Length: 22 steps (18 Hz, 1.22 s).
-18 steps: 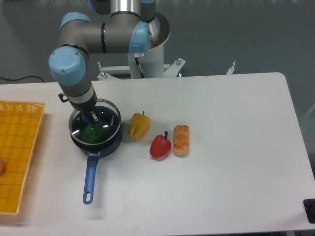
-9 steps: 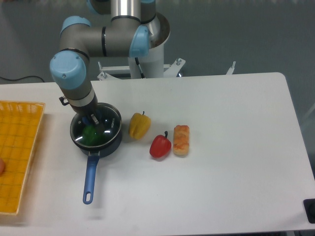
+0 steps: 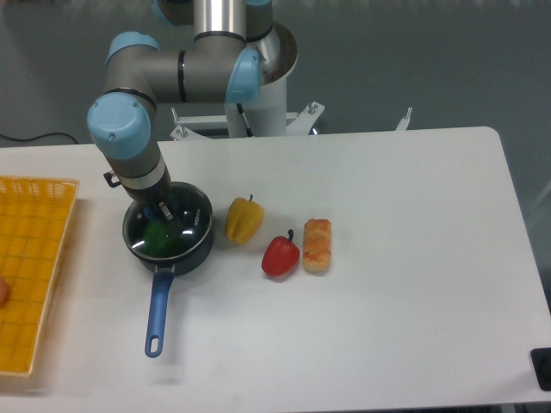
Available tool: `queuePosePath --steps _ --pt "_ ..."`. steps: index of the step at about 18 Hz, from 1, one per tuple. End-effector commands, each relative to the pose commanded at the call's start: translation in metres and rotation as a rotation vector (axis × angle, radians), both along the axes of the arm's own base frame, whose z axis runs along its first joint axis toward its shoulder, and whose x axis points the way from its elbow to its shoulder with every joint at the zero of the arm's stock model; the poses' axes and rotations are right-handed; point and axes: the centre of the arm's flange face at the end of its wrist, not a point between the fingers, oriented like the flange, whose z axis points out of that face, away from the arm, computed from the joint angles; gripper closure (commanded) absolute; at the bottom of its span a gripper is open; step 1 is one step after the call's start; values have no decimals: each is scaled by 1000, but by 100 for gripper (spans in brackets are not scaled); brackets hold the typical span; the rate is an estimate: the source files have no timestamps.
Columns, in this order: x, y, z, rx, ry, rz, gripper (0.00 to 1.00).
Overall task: Close the pot lid
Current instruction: 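Hold the lid on the saucepan and settle it flat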
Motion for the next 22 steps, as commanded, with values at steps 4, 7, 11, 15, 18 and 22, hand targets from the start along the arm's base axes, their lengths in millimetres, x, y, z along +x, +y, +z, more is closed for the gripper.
queuePosePath --steps 4,7,11,15,18,22 --pt "1 1 -2 -2 -3 -1 40" --pt "1 3 -11 -19 -10 -3 40" --pt "2 5 -20 -34 -15 -8 39" --pt "2 5 -20 -35 -16 -8 39" --pt "2 5 -20 -36 -17 -9 39" --pt "3 5 -20 -37 -15 -11 37"
